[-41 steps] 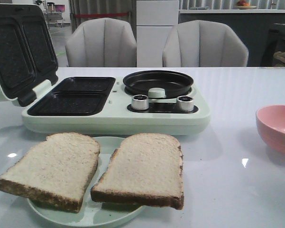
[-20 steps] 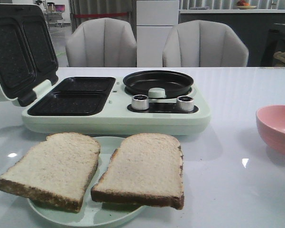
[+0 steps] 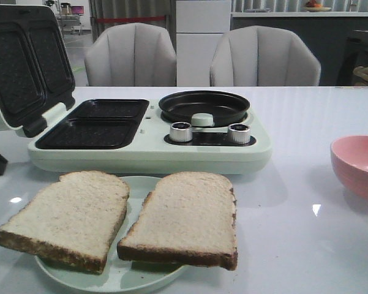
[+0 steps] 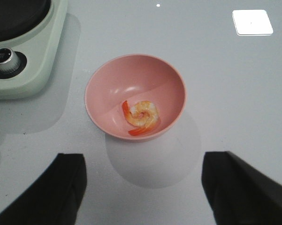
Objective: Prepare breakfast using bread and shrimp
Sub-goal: 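Grasp the bread slice nearest the left gripper and lift it, then lower the bread slice onto the far sandwich plate, open left gripper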
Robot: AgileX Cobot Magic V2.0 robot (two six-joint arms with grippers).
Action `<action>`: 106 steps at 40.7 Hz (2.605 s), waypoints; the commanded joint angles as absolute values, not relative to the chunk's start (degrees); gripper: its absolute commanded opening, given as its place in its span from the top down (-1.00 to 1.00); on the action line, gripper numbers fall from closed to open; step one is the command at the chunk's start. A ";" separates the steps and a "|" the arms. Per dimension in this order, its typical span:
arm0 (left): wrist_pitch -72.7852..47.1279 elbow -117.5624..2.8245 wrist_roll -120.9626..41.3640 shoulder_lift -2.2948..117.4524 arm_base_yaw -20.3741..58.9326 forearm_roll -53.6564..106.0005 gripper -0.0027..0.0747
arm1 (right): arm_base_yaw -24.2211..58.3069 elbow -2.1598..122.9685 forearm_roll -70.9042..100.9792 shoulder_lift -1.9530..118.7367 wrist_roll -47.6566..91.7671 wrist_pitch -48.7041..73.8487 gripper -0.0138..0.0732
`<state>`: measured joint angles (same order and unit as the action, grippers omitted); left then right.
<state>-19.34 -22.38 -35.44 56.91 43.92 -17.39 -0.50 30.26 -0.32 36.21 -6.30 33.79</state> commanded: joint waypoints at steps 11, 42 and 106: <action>-24.87 -32.57 -11.87 72.60 44.45 -38.49 -0.44 | -0.44 31.82 -0.92 36.62 -5.94 29.27 -0.72; -22.79 -33.16 -3.40 82.37 44.45 -53.35 -0.25 | -0.44 31.82 -0.92 36.62 -5.94 29.27 -0.72; -11.71 -67.04 -3.40 89.31 26.10 -68.05 0.68 | -0.44 31.82 -0.92 36.62 -5.94 29.27 -0.72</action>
<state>-13.66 -61.15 -4.20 86.81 27.62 -67.31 -0.50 30.26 -0.32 36.21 -6.30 33.70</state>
